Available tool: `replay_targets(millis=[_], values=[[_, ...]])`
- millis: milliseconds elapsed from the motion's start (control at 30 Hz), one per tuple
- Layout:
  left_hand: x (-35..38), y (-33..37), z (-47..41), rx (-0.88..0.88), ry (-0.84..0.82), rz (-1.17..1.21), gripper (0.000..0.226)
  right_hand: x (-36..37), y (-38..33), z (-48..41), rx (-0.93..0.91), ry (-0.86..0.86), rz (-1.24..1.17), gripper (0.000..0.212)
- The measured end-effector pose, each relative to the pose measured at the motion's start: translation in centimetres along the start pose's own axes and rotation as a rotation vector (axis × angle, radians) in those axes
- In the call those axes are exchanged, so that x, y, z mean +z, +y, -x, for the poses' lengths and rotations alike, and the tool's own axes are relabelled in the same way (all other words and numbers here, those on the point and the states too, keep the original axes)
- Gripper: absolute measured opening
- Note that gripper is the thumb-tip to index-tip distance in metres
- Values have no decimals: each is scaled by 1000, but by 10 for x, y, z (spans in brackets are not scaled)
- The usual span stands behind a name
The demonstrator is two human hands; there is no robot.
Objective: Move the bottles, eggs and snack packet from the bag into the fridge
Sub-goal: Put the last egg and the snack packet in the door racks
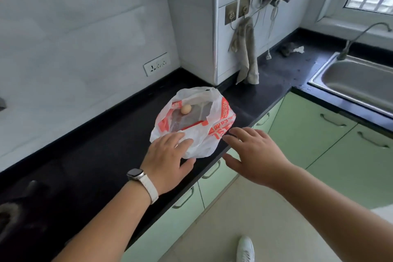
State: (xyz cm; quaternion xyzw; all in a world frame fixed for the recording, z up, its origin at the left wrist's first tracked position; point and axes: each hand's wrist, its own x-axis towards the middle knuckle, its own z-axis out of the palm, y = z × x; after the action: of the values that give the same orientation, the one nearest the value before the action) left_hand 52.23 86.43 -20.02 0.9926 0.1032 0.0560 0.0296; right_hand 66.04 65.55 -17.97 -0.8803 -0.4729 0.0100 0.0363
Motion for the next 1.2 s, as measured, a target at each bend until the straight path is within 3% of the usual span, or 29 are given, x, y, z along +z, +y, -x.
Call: replay_targets(millis=[200,433,667,1067,1200], values=[[3,26,-56,-95,0,-36,43,-3,68,-39,-77,-59,-30,60],[10,17,-90,-172,-37,-46,44,1,99,-85,-144,-96,-48,65],[46,-12,-125,-220,-82,-12,50,25,111,-141,-200,-178,-29,59],[103,-75,-172,-309,-158,92,48,45,107,-257,-305,-329,46,79],[120,-90,-180,-385,-282,151,50,57,95,-285,-350,-380,24,63]])
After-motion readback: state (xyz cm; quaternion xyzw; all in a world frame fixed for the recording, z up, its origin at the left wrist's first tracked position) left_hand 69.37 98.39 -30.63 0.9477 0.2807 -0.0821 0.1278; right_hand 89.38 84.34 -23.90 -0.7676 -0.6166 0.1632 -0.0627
